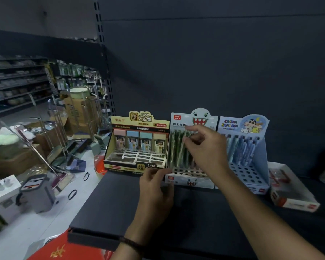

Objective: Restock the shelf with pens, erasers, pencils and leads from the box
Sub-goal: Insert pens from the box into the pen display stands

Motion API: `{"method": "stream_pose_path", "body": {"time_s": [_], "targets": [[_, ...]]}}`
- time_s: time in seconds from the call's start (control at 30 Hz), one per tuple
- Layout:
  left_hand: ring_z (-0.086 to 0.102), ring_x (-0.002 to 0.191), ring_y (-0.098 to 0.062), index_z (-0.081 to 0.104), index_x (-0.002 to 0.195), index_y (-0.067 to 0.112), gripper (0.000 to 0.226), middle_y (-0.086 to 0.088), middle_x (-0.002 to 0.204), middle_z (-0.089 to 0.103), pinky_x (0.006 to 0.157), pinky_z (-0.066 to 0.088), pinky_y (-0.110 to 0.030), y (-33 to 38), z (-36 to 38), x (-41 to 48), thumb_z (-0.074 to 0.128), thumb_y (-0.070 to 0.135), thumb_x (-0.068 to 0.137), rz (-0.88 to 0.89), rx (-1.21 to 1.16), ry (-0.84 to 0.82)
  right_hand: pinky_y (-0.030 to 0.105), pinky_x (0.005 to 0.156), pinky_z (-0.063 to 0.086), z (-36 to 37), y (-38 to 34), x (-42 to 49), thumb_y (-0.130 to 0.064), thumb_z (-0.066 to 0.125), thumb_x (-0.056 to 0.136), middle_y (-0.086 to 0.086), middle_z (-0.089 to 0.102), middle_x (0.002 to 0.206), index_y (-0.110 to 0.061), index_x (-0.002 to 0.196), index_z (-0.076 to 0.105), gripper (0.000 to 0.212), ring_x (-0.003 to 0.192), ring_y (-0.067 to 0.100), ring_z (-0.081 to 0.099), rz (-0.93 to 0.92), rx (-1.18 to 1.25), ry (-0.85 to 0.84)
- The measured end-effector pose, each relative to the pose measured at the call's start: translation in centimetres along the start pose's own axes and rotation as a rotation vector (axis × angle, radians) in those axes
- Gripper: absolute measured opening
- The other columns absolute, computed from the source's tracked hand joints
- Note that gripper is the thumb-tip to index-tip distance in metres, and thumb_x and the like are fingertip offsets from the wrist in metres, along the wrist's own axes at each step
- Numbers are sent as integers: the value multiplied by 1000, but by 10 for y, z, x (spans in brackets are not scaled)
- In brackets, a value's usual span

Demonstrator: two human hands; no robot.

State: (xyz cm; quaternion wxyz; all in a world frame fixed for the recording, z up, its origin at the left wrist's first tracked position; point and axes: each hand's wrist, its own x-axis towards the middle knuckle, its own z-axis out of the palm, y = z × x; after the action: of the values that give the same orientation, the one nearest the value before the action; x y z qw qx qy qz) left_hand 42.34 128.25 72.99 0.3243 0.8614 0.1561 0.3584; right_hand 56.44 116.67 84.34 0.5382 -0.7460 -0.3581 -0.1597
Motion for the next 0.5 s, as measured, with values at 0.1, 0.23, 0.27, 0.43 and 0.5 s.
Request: {"method": "stream_pose_path", "body": {"time_s": [0.1,0.23,0.27,0.43,0.5], "targets": [[45,118,-14,62,139,28,43,9,127,46,98,47,-29,4,3,-1,66,19,97,-38,76,-63,25,74,63,12,4,-1,-20,81,93,-14,73,79,-29,120,79,28,71,0,69,-11,-59,-26],[43,118,-15,59,145,25,48,10,124,45,97,41,-26,6,3,0,66,21,98,-69,91,-94,35,78,66,21,8,-3,-23,80,94,-13,76,87,-28,119,78,26,74,-1,70,-14,-133,-56],[45,117,-15,60,144,24,48,10,123,46,97,42,-26,5,4,0,67,21,97,-66,94,-94,35,81,66,22,8,-5,-23,79,94,-13,75,89,-27,120,78,26,75,-2,70,-3,-147,-81],[48,118,-16,61,142,27,49,8,126,48,96,39,-25,3,5,-1,71,22,94,-58,83,-84,34,88,64,19,6,-9,-26,78,96,-11,74,91,-29,123,77,28,81,-3,68,51,-212,-170],[50,116,-18,61,139,28,48,6,126,48,95,43,-28,2,4,-1,73,22,93,-45,57,-76,31,88,63,15,1,-11,-30,77,96,-10,76,95,-33,131,73,35,79,-2,69,53,-224,-188]]}}
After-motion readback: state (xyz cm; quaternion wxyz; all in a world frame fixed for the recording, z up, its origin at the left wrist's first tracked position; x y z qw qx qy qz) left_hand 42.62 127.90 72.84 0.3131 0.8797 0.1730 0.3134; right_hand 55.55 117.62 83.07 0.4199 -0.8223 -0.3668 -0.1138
